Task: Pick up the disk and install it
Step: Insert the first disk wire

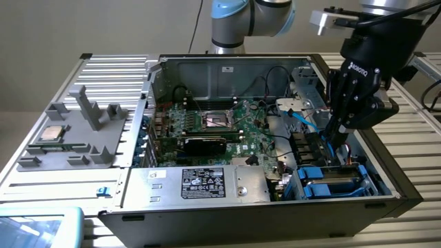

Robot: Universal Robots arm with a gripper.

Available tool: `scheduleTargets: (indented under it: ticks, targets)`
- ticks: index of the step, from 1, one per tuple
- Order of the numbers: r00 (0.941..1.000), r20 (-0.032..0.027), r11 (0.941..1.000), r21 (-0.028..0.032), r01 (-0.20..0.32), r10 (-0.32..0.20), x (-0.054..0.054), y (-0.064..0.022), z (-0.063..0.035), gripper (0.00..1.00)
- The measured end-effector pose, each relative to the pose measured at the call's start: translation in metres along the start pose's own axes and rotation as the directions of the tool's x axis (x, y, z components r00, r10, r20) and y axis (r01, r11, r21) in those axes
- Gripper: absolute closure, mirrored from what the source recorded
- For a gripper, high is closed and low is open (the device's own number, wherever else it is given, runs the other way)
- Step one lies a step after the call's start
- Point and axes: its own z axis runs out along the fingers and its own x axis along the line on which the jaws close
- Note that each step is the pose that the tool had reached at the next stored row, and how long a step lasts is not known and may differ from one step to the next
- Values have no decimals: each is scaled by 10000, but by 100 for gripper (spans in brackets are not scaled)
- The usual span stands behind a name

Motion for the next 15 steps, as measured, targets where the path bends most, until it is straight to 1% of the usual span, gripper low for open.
scheduleTargets:
  ticks: [1,2,4,7,9,12,14,15]
  targets:
    - [10000,25,10000,-1,3,-3,-1,0,3,77]
    - [10000,51,10000,-3,5,-5,-1,0,4,84]
    - [9999,118,10000,-6,12,-12,2,-1,7,84]
    - [9995,302,10000,-20,32,-31,45,-4,17,84]
    - [9992,393,10000,-35,43,-42,85,-7,27,84]
    - [9988,484,10000,-49,52,-49,150,-12,48,84]
    - [9982,589,10000,-56,60,-57,189,-17,69,84]
    - [9980,632,10000,-59,62,-59,208,-19,83,84]
